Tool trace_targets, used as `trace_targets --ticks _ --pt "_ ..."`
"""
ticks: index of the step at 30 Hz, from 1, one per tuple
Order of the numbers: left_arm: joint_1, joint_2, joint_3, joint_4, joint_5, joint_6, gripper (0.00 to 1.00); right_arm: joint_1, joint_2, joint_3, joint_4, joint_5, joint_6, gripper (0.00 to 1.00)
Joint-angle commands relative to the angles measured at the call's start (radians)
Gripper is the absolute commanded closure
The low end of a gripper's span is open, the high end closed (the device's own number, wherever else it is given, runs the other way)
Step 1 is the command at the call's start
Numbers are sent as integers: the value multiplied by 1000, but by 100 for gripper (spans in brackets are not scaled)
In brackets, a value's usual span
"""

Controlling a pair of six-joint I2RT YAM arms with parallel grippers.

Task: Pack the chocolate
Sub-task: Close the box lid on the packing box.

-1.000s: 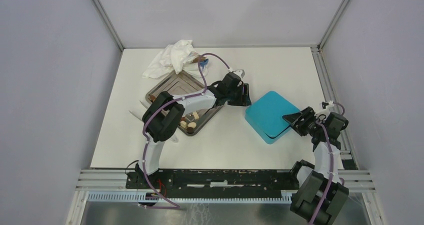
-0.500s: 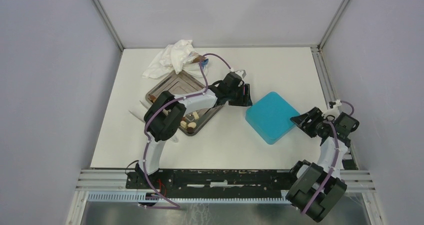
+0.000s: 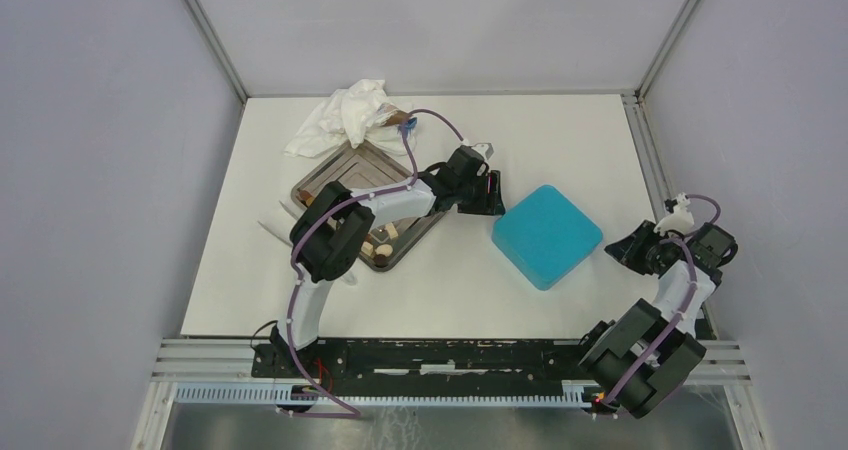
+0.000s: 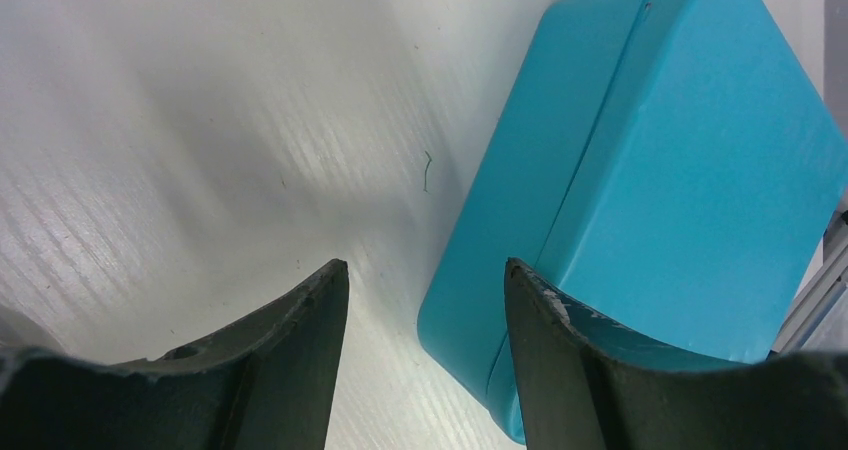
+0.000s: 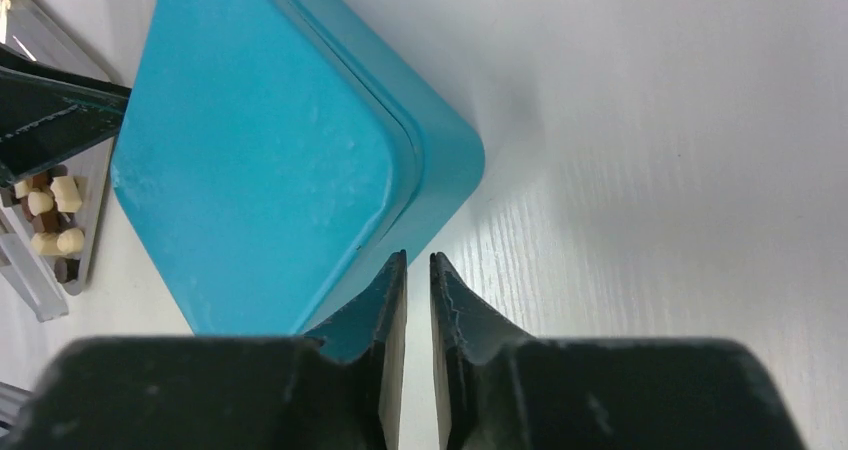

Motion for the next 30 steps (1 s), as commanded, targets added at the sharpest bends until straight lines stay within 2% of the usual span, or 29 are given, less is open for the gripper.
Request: trace_targets --ticks 1,7,12,15,20,23,24,27,30 --pt "-8 7 35 19 45 25 35 -2 31 42 34 46 -75 86" --pt "-9 -2 26 25 49 28 35 1 122 74 24 60 -80 86" --pt "-8 -17 16 32 17 26 35 0 121 149 26 22 -139 81" --pt "-2 -73 -19 50 -54 19 33 0 99 228 -15 -101 -308 71" --pt "12 -225 -84 70 -176 26 26 53 85 317 -148 -280 -614 21" --pt "14 -330 -144 85 -227 39 25 164 94 331 -132 -246 -651 6" --pt "14 -370 -173 91 -228 40 25 212 103 335 -116 -221 -649 3" --pt "14 -483 -282 117 -172 22 28 311 164 370 -79 -157 -619 2" --pt "10 -607 -473 242 -46 -71 35 353 253 438 -74 -111 -598 2"
